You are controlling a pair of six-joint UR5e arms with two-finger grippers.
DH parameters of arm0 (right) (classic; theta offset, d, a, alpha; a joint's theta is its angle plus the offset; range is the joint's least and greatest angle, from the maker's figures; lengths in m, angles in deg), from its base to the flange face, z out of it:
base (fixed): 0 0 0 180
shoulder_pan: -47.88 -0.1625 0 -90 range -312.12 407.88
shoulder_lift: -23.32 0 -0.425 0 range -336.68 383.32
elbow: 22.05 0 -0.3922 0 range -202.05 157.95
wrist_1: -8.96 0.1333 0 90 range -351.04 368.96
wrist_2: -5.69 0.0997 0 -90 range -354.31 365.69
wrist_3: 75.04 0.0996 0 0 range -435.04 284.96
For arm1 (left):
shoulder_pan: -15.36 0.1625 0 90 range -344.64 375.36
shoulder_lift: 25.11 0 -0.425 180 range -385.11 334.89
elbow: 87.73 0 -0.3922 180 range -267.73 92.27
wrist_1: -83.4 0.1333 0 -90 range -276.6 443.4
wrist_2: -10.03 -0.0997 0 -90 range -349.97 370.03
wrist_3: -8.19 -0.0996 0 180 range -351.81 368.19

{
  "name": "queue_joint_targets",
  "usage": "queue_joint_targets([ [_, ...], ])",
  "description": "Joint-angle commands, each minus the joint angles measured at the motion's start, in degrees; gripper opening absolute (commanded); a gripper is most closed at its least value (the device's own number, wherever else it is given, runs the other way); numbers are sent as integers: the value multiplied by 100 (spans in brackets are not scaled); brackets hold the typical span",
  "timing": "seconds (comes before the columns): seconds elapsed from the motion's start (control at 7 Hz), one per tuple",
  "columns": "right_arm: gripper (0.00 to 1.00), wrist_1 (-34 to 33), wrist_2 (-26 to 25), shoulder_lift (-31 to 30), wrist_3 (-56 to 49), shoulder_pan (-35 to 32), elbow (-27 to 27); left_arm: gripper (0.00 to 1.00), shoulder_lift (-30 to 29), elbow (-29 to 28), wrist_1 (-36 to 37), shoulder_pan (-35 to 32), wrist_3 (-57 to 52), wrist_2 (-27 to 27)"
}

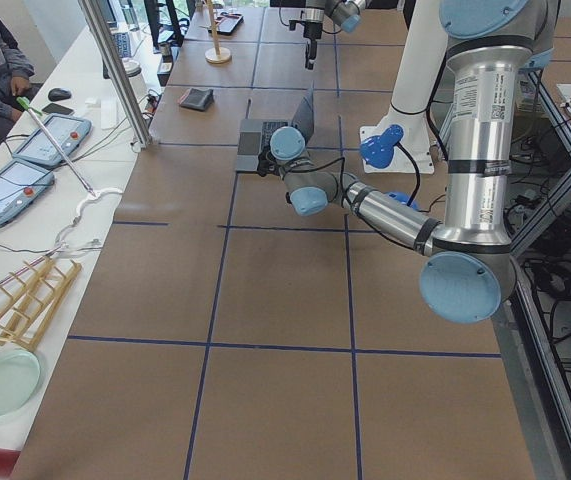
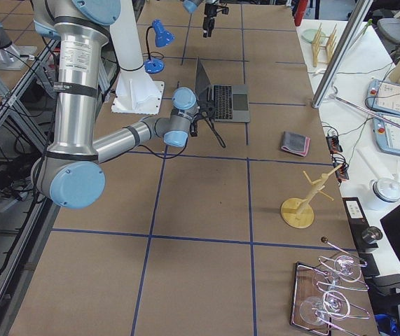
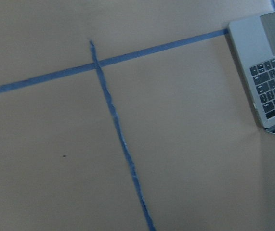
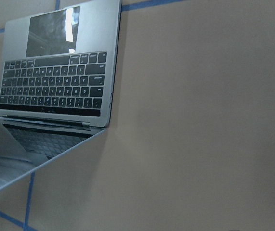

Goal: Close laptop

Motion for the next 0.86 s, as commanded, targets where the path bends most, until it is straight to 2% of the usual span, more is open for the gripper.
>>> queue_joint_targets([
  [0.0, 75, 27, -348, 26, 202, 528, 282, 99, -577, -99, -188, 1046, 661, -550],
  [0.14, 57, 27, -690, 183, 578, 861, 344, 59, -702, -91, -205, 1320, 862, -1103],
  [0.29, 41, 18, -1276, 367, 668, 1308, 345, 21, -868, -100, -197, 1418, 985, -1178],
  [0.43, 23, 18, -1699, 473, 669, 1565, 345, 11, -974, -100, -197, 1419, 987, -1196],
  [0.57, 16, 18, -1782, 631, 678, 1611, 354, 5, -1106, -91, -197, 1489, 987, -1214],
  [0.71, 14, 18, -1966, 772, 826, 1646, 354, 5, -1177, -48, -197, 1507, 1178, -1501],
])
